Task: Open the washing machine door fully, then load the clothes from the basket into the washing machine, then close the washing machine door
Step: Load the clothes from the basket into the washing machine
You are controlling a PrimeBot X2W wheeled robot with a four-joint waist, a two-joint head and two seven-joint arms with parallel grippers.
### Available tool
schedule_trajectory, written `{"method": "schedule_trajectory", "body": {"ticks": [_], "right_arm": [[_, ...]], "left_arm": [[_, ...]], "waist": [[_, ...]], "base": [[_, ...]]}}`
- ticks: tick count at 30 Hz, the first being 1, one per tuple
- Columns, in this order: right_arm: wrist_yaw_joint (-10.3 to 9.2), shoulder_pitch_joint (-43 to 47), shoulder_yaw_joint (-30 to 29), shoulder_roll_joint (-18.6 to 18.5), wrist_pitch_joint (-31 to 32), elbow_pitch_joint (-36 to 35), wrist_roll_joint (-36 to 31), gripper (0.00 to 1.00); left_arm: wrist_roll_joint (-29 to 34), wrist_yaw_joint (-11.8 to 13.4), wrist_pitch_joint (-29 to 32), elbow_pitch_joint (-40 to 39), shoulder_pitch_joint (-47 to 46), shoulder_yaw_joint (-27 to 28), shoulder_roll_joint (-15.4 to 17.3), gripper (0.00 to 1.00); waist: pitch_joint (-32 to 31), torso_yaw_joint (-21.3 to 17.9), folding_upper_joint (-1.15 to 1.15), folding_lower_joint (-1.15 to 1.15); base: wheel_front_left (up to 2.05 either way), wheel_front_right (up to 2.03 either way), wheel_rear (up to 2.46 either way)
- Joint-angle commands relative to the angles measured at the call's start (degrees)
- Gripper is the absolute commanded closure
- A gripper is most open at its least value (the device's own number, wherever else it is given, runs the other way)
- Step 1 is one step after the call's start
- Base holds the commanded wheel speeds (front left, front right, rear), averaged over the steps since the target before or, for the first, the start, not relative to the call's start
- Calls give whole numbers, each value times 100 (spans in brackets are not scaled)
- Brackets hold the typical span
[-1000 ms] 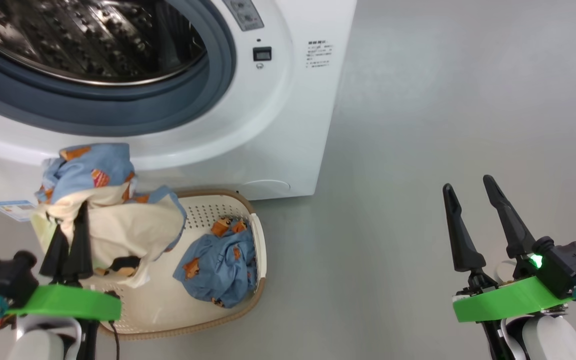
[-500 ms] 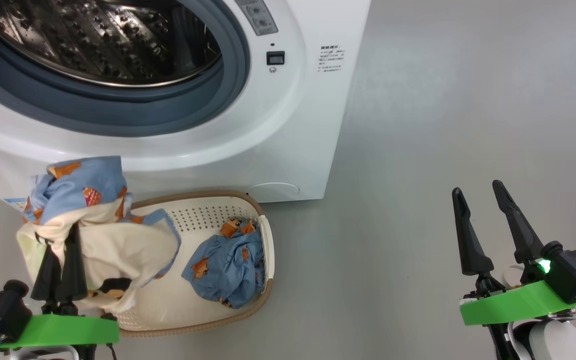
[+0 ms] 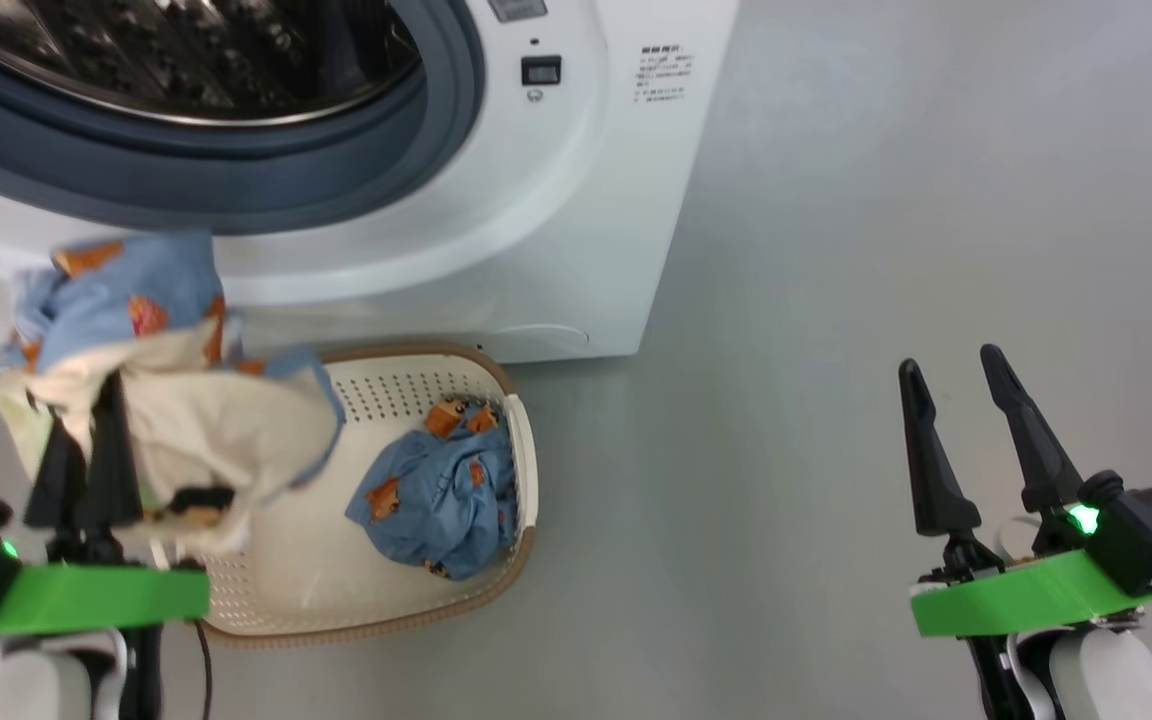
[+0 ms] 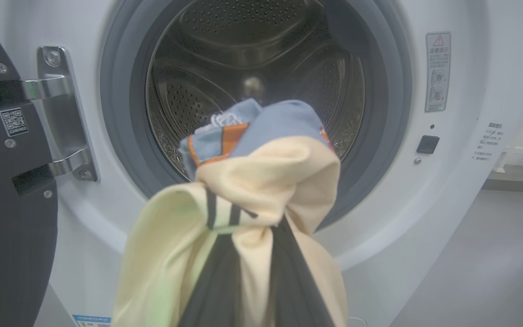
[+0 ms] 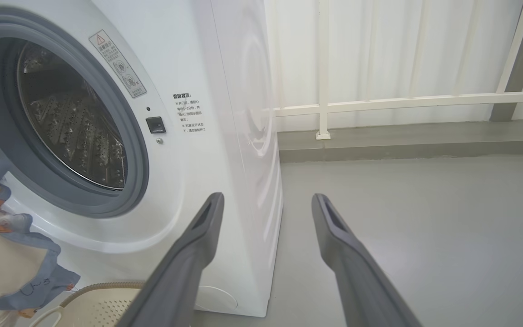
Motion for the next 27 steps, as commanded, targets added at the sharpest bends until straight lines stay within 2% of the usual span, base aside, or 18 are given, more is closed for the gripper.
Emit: {"method": "schedule_trajectory", "body": {"ticks": [1, 12, 27], "right_arm": [[41, -184, 139, 11, -45, -154, -11, 0], [41, -490, 204, 121, -45, -185, -58, 0], [41, -732, 320, 195, -45, -185, -40, 0]], "left_arm": [[-47, 3, -37, -152, -267, 162, 202, 100], [-159, 3, -37, 277, -1588, 173, 641, 100], [-29, 3, -37, 1916, -3548, -149, 1012, 100]], "waist": [[160, -43, 0, 0], [663, -116, 0, 0], [1099, -364, 0, 0]], "base": [[0, 0, 0], [0, 0, 0], [0, 0, 0]]}}
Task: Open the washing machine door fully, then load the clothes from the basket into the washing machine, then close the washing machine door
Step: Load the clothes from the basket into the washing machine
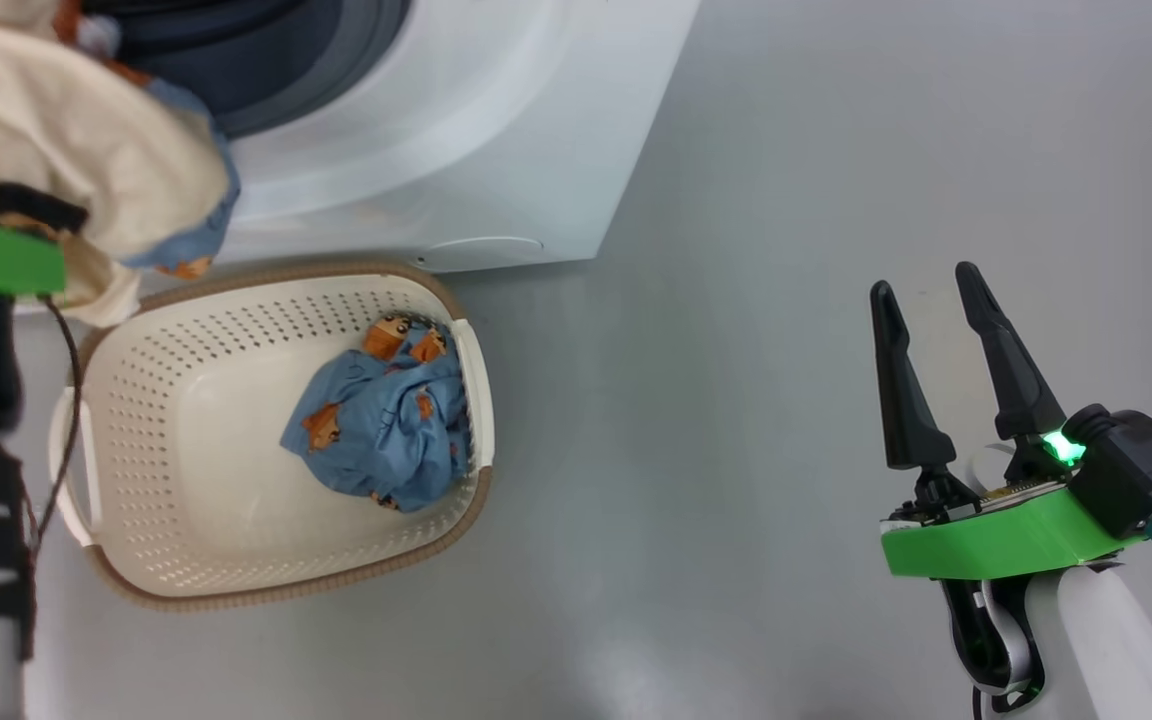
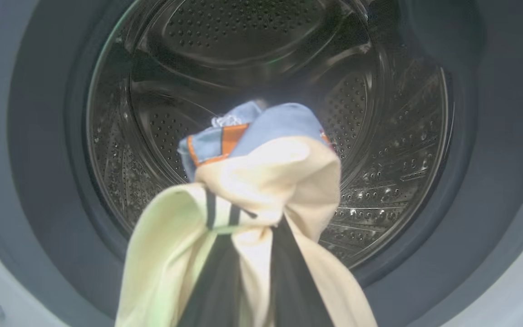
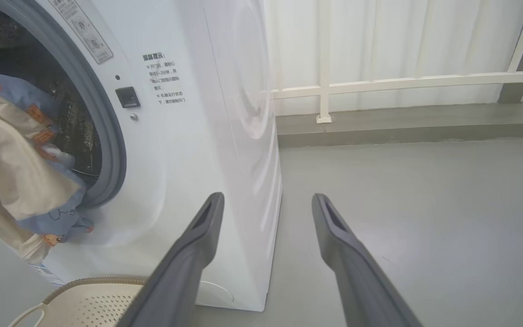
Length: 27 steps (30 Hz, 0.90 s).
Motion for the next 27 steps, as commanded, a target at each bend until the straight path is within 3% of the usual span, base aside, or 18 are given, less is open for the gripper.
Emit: {"method": "schedule_trajectory", "body": {"ticks": [1, 7, 16, 27], "right_arm": [[41, -61, 151, 31, -44, -143, -28, 0], [41, -148, 225, 35, -44, -171, 52, 0], [41, -356, 375, 36, -44, -200, 219, 0], [41, -474, 501, 36, -44, -267, 368, 0]], "left_arm": [[23, 3, -35, 60, -336, 93, 306, 100], [41, 3, -35, 691, -1049, -102, 380, 100], [-37, 3, -1, 2363, -2467, -522, 478, 100], [149, 3, 132, 3538, -3575, -1223, 867, 100]], "waist": [[109, -89, 0, 0], [289, -183, 0, 0], [701, -403, 0, 0], [1175, -702, 0, 0]], "base": [[0, 0, 0], [0, 0, 0], [0, 0, 0], [0, 0, 0]]}}
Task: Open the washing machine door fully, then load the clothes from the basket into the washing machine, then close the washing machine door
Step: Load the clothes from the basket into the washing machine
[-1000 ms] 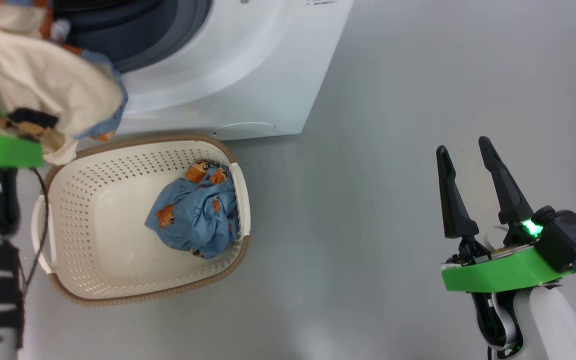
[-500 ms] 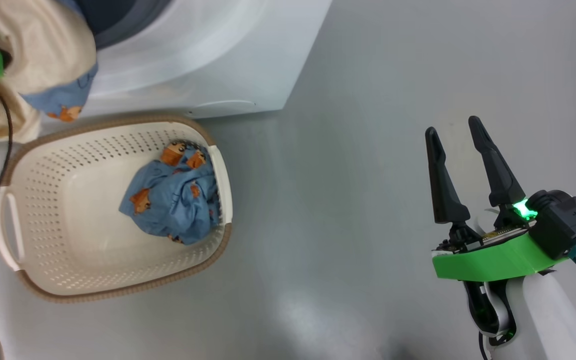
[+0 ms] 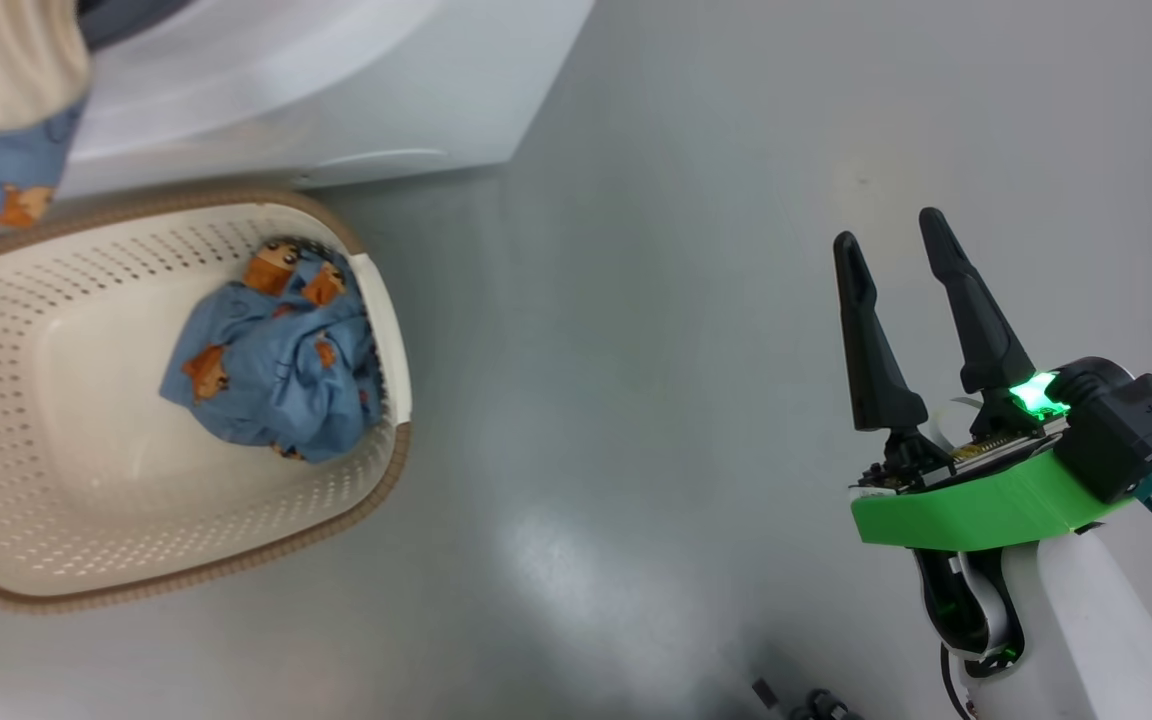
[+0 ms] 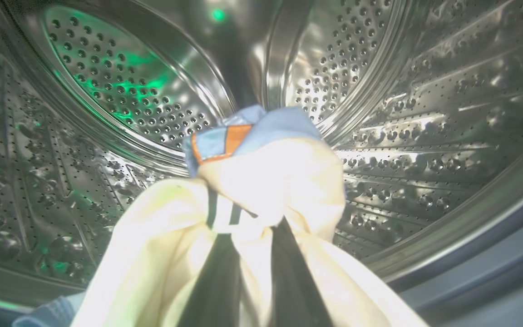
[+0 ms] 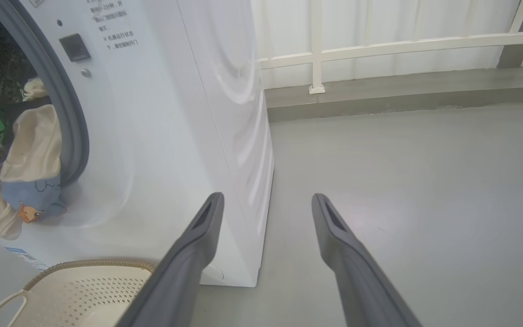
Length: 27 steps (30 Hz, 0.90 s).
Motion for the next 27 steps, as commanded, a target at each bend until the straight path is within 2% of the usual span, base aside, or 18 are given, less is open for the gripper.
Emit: {"method": "schedule_trajectory", "body": {"ticks": [1, 7, 11, 20, 25, 27], "right_arm": [[41, -15, 137, 14, -44, -163, 50, 0], [41, -31, 197, 15, -44, -226, 112, 0], [41, -49, 176, 15, -44, -258, 133, 0], [41, -176, 207, 15, -44, -297, 200, 0], [41, -207, 227, 15, -44, -318, 222, 0], [41, -213, 228, 15, -44, -319, 229, 0]], "left_arm": [[52, 3, 7, -52, -183, 0, 323, 100], [-19, 3, -65, 175, -642, -69, 473, 100], [-85, 3, -144, -46, -861, -59, 527, 100], [85, 109, -157, -1914, -718, 615, 729, 100], [298, 99, -158, -2489, -483, 901, 687, 100], [361, 79, -158, -2465, -350, 960, 627, 100]], "waist": [[154, -124, 0, 0], [329, -226, 0, 0], [409, -238, 0, 0], [542, -235, 0, 0], [574, -239, 0, 0], [577, -236, 0, 0]], "base": [[0, 0, 0], [0, 0, 0], [0, 0, 0], [0, 0, 0], [0, 0, 0], [0, 0, 0]]}}
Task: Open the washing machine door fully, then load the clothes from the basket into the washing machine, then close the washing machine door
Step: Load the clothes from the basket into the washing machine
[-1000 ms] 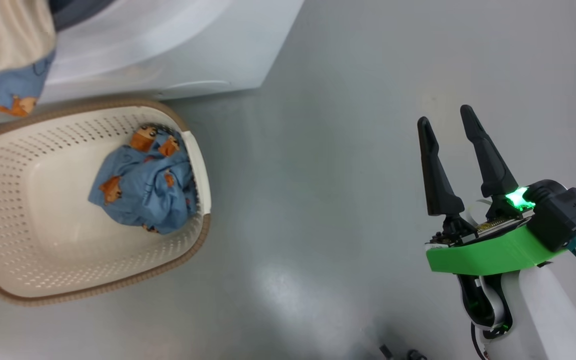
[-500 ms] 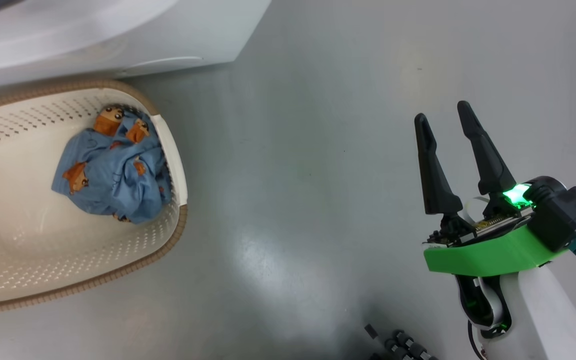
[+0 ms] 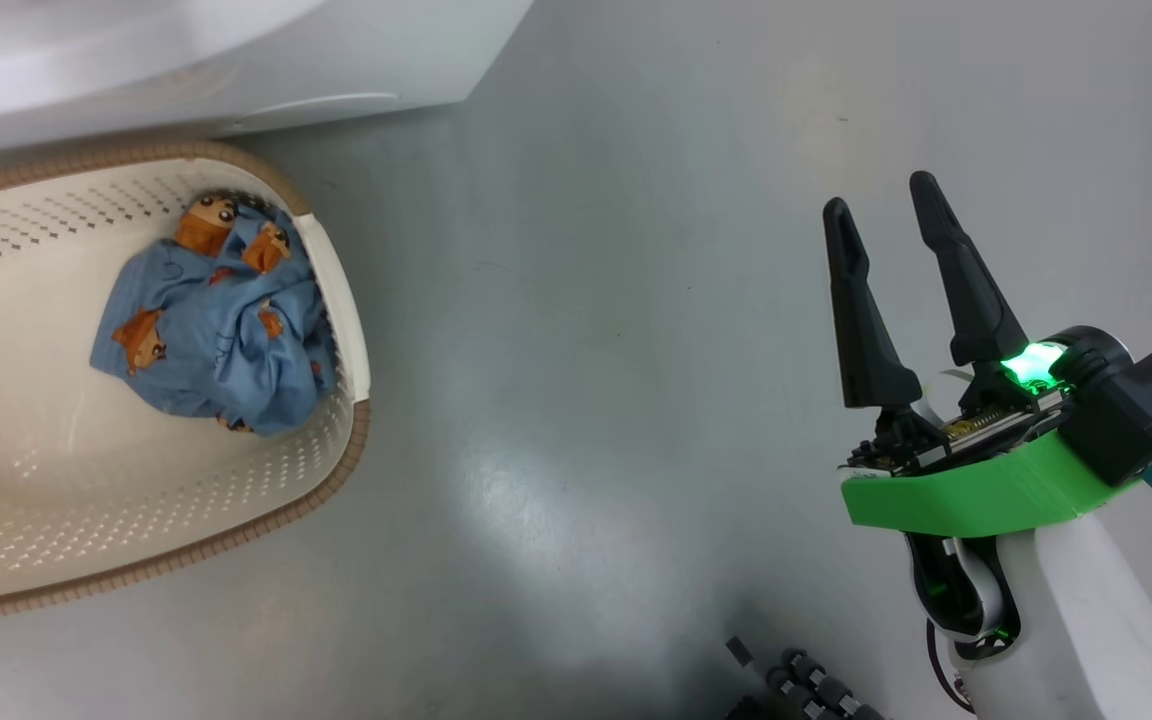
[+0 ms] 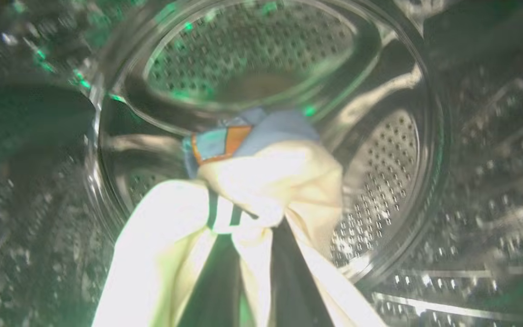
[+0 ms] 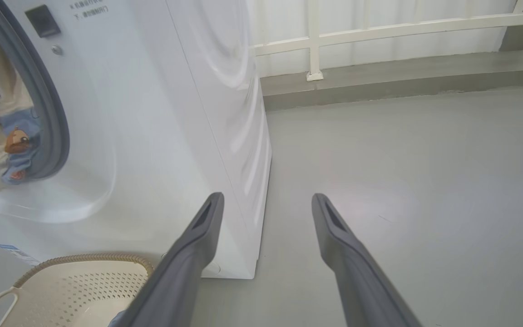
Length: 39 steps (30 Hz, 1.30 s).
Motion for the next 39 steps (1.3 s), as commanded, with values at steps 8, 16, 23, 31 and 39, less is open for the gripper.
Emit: {"method": "schedule_trajectory", "body": {"ticks": [8, 16, 23, 31, 39], "right_arm": [[41, 49, 88, -9, -44, -103, 85, 0], [41, 67, 102, -9, -44, -67, 105, 0], [41, 53, 103, -9, -44, -59, 110, 0], [41, 74, 73, -9, -44, -24, 64, 0], [41, 107, 19, -9, -44, -2, -7, 0]], "left_arm": [[201, -69, -28, 1110, 302, -153, 75, 100], [204, -83, 90, 2361, -197, -422, 11, 0], [142, -88, 56, 2732, -370, -590, -73, 0], [-206, -89, -17, 2644, -177, -707, -176, 0], [-614, -89, -26, 1614, 469, -389, -213, 0]], "waist": [[-53, 19, 0, 0], [-167, 55, 0, 0], [-273, 88, 0, 0], [-381, 158, 0, 0], [-537, 258, 0, 0]], "base": [[0, 0, 0], [0, 0, 0], [0, 0, 0], [0, 0, 0], [0, 0, 0]]}}
